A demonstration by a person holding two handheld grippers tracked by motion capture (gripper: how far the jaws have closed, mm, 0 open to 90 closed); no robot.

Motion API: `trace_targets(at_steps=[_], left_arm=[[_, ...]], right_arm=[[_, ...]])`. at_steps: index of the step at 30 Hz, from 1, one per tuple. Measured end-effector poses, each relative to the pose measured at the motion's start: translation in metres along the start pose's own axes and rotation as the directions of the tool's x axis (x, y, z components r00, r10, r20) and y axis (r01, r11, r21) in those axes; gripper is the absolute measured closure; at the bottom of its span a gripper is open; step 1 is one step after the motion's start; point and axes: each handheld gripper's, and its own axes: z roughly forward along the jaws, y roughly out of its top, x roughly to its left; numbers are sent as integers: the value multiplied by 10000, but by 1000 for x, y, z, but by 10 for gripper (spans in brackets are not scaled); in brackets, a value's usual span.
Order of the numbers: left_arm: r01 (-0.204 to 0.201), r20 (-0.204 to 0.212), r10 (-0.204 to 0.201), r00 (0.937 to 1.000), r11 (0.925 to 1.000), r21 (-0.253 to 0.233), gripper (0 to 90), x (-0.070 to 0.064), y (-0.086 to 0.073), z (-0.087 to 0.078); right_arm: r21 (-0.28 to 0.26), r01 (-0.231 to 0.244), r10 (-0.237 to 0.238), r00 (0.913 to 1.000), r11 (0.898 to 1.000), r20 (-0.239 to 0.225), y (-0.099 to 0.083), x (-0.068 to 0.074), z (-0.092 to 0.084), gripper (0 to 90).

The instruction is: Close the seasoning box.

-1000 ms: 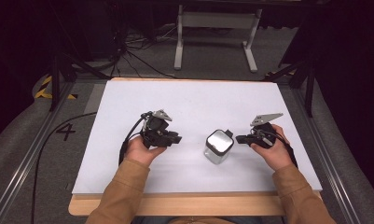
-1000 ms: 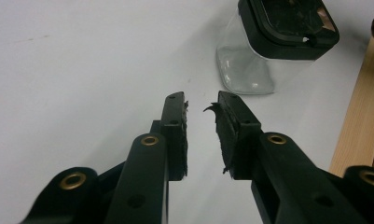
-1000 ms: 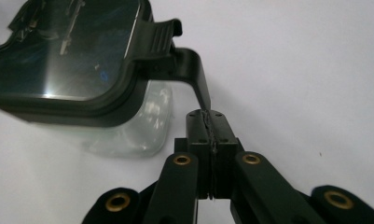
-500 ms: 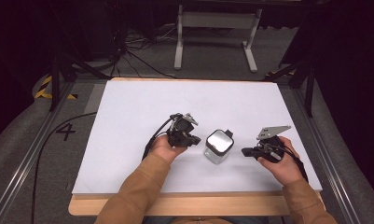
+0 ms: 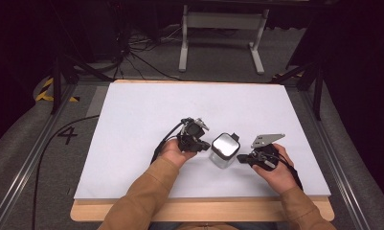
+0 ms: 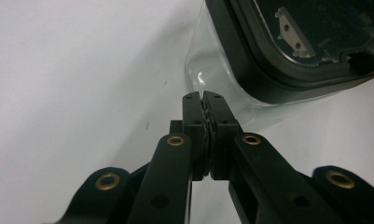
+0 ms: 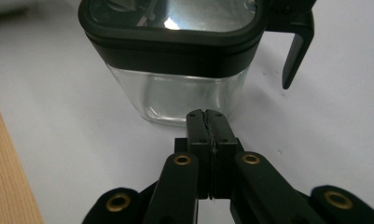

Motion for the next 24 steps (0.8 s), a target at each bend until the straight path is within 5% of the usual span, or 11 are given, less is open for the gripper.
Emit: trace_targets(at_steps=[24], left_arm=[[1271,-978,-1313,9865,9907,-482,859,9,-48,-48]], right_arm=[[-350,40,-31,9997,9994,253,40,-36,48,900]])
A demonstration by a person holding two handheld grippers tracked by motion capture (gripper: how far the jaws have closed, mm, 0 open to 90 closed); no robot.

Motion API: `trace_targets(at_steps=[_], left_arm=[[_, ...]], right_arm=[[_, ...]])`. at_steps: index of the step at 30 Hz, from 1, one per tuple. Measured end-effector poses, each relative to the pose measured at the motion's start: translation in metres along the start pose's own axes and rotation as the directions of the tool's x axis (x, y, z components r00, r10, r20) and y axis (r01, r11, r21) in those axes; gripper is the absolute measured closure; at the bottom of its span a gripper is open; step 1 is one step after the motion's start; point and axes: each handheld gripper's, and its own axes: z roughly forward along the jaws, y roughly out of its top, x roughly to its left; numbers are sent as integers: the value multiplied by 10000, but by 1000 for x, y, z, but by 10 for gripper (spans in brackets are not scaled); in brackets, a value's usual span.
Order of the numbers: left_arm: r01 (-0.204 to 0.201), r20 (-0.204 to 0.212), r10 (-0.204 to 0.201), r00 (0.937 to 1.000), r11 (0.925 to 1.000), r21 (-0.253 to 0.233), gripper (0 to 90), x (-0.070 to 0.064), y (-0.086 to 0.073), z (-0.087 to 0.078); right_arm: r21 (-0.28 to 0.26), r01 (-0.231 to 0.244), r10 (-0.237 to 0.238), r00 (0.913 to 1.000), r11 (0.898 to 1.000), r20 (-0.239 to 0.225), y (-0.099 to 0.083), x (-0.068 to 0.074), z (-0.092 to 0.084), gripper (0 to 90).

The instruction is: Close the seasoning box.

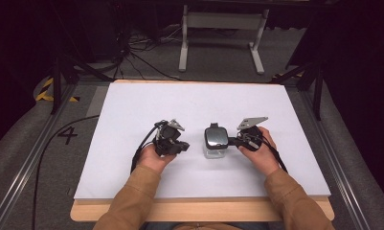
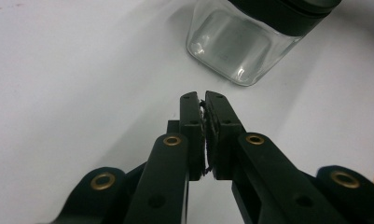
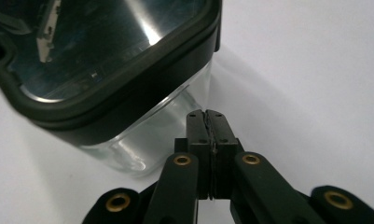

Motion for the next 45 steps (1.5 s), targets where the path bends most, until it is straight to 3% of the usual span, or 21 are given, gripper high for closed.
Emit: trace_targets(at_steps=[12,27,29,30,32,36,40,45], left_arm=[[-60,54,61,10000,9998,-191,852,0,3,-2],[-113,61,115,9999,9996,-277,844,2,8,-6],[-124,-115,119,9999,9988,-475,840,3,8,-13],[-124,-115,119,9999,9988,-475,836,3,8,-13],[-79,-298,62,9995,9984,-560,830,4,7,-19],[86,-457,-123,9989,9968,-800,821,11,5,-31],[298,-825,-373,9959,9955,-903,809,21,0,-41],[671,-1164,-781,9901,9931,-959,801,36,-7,-46]], right_arm=[[621,71,-73,10000,9980,31,-2,8,-1,900],[434,167,-149,9990,9989,-426,-2,18,-12,900],[39,200,-200,9998,9998,57,1,13,-30,898],[39,200,-200,9998,9998,57,1,13,-30,898],[-539,-138,157,9993,9985,340,1,3,-51,853],[-870,-424,498,9952,9953,848,-4,-9,-69,781],[-1094,-931,1094,9819,9896,1544,-15,-27,-85,690],[-1027,-1642,1846,9534,9811,2387,-33,-49,-97,586]])
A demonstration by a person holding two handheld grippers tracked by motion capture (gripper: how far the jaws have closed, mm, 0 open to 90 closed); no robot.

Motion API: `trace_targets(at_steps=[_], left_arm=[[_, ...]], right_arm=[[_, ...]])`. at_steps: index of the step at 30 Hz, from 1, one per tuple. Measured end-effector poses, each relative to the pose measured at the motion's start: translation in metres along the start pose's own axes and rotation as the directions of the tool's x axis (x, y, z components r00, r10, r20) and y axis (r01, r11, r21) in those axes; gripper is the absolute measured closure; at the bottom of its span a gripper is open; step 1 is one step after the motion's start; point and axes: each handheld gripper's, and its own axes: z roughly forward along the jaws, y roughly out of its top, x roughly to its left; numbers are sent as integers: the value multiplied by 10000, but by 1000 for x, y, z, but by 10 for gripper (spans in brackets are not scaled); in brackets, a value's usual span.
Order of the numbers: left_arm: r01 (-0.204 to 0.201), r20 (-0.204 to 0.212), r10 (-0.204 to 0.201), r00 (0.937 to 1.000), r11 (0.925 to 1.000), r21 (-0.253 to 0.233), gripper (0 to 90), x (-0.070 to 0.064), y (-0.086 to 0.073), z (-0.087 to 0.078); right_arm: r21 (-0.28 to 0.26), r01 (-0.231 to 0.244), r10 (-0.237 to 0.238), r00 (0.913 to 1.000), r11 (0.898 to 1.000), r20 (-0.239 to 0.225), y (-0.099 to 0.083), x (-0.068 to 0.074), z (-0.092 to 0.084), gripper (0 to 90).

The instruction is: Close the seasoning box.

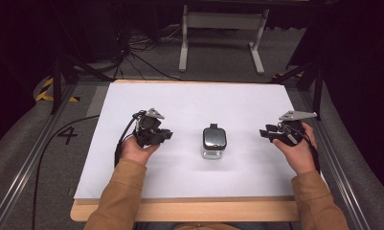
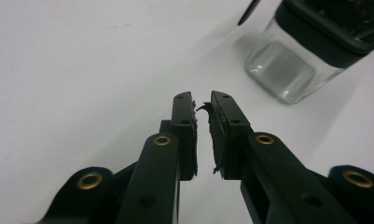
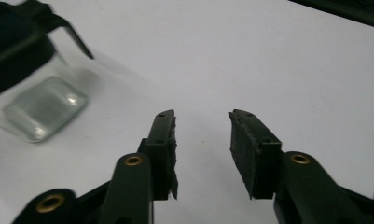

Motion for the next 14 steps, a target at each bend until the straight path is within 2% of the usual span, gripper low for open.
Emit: trace_targets(at_steps=[4,8,11,14], left_arm=[[408,-91,-409,9991,9992,-9,792,11,-6,0],[543,-179,-544,9984,9985,-65,771,18,-10,1],[756,-188,-760,9969,9969,-221,752,20,-12,3],[709,-203,-717,9972,9968,-371,732,22,-12,3]], right_arm=[[155,-445,436,9975,9989,557,-13,-20,1,527],[227,-951,931,9925,9952,791,-27,-35,5,520],[307,-1116,1089,9910,9933,776,-31,-40,7,513],[95,-1154,1145,9910,9933,688,-30,-39,6,512]])
